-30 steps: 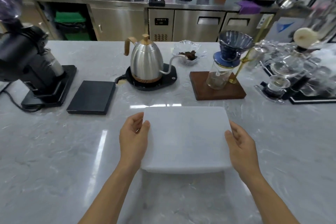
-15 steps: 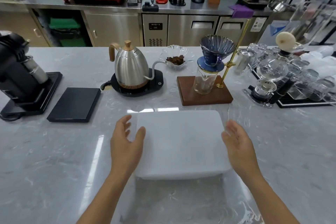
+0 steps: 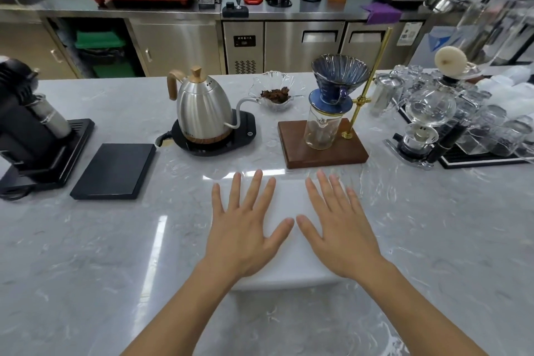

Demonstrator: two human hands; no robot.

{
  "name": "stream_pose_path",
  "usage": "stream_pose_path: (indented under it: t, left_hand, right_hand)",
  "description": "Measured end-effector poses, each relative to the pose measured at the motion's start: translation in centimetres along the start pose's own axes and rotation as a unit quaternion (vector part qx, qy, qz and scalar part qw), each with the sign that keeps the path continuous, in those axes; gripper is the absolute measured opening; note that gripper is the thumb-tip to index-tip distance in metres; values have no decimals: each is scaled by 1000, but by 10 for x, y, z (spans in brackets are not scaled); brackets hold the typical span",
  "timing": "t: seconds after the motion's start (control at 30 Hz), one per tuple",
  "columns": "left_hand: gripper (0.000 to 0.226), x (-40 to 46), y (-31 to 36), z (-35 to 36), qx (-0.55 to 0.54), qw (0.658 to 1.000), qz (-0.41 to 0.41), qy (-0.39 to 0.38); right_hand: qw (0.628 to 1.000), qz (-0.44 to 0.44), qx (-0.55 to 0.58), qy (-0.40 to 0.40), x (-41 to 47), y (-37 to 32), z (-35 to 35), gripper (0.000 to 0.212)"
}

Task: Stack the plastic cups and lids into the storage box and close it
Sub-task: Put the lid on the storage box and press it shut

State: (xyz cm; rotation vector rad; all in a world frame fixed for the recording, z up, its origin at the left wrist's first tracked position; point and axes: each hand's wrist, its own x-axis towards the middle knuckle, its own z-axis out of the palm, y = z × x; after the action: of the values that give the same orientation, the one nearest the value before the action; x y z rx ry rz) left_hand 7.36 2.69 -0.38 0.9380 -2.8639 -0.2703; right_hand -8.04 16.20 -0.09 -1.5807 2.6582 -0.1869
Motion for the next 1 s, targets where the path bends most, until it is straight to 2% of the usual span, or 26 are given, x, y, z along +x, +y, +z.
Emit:
stream_pose_path:
  t: [0.2, 0.47, 0.57, 0.7, 0.83, 0.93, 1.0]
  left_hand:
    - [91, 3, 2, -2, 19, 1000, 2, -21]
    - [96, 8, 1, -3, 15, 999, -7, -31]
    - [89, 8, 1, -6, 3, 1000, -6, -19]
    - [73, 6, -1, -13, -109, 991, -56, 53]
    - [63, -2, -10, -17, -233, 954, -143, 126]
    - [70, -8, -19, -17, -325, 917, -199, 115]
    - [75, -9, -26, -15, -371, 895, -238, 70]
  right_hand:
    - [1000, 2, -7, -27, 2, -1, -2, 81]
    - [1000, -7, 8, -17, 9, 3, 0, 84]
    - [999, -8, 46, -1, 9, 6, -1, 82]
    - [981, 40, 182, 46, 6, 12, -4, 68]
    - [937, 143, 314, 59, 3, 16, -4, 64]
    - [906, 184, 379, 48, -1, 20, -5, 57]
    - [884, 210, 416, 37, -2, 21, -5, 45]
